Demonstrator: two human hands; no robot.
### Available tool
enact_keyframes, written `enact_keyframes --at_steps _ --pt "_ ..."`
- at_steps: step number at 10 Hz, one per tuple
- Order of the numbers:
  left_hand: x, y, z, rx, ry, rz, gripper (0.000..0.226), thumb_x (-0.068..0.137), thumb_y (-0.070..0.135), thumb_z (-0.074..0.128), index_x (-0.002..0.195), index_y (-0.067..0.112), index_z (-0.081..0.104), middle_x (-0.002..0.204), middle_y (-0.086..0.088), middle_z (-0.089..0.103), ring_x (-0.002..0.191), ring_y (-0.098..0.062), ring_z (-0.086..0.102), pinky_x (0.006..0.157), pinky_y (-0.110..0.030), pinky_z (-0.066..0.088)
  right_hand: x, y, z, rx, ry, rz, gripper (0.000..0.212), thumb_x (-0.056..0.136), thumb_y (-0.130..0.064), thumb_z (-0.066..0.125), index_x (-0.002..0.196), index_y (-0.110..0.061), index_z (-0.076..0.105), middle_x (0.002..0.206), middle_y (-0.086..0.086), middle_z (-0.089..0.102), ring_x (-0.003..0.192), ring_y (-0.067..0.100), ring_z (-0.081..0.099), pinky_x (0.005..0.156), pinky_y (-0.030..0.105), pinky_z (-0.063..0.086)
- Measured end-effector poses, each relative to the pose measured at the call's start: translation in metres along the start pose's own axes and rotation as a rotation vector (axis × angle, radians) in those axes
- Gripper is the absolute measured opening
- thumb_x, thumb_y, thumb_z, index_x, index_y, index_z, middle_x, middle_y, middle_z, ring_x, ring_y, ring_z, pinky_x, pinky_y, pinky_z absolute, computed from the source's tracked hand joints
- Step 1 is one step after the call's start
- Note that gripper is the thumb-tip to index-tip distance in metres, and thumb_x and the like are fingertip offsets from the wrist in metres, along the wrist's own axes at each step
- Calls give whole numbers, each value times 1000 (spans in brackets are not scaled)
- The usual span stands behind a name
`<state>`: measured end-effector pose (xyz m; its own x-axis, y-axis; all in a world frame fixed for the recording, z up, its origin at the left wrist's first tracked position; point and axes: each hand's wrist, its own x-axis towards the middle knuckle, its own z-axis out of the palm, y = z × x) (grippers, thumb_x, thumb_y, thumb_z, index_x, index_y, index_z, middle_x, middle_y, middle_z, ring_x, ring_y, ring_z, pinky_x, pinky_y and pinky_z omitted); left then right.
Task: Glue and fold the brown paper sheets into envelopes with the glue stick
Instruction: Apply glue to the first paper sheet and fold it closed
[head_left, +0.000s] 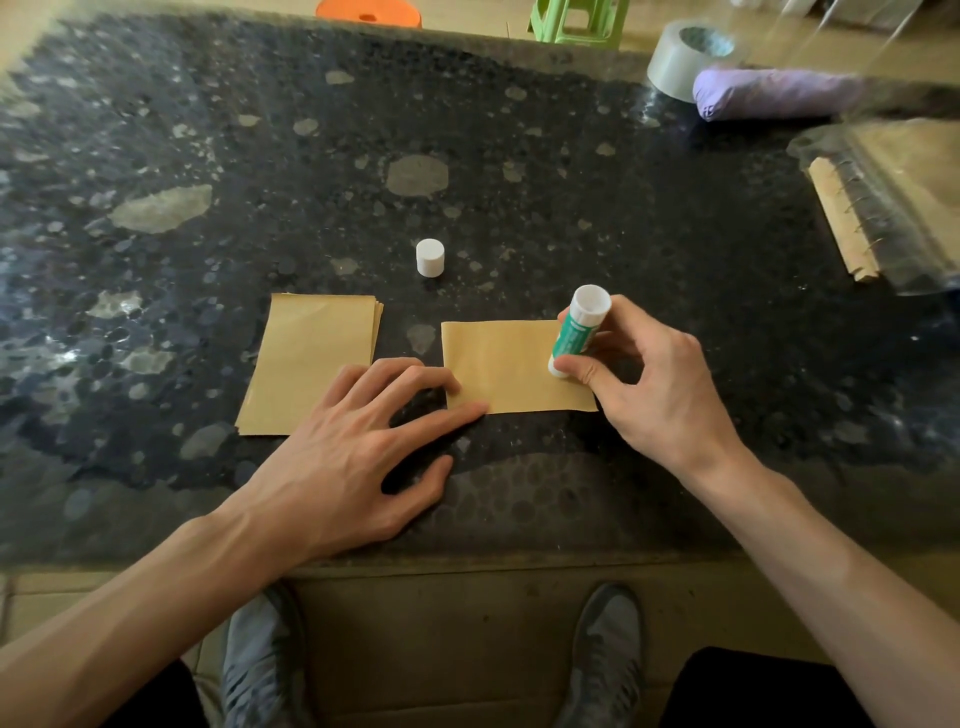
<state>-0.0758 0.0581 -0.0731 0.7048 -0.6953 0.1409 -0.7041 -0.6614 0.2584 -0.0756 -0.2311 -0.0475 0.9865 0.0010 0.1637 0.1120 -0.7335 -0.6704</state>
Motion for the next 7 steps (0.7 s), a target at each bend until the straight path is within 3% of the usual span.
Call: enact_keyframes --at_steps 3,5,7 --pt "0 1 0 -2 9 -3 53 102 46 51 154 37 46 150 6 48 139 -20 43 112 -40 36 1 2 2 -45 33 -44 42 90 -36 80 123 -16 63 114 -15 66 104 1 64 86 2 47" --pt "0 0 0 3 -5 -4 54 103 48 49 155 37 44 151 6 47 141 -20 42 112 -40 36 6 3 4 -36 58 -26 42 90 -34 81 124 -16 63 114 -14 68 102 1 66 86 2 47" --pt "0 1 0 2 -4 -6 54 103 47 50 155 37 44 151 6 47 140 -20 42 112 -40 36 11 3 5 -29 94 -19 41 91 -30 80 125 -15 64 120 -2 74 106 10 71 95 26 58"
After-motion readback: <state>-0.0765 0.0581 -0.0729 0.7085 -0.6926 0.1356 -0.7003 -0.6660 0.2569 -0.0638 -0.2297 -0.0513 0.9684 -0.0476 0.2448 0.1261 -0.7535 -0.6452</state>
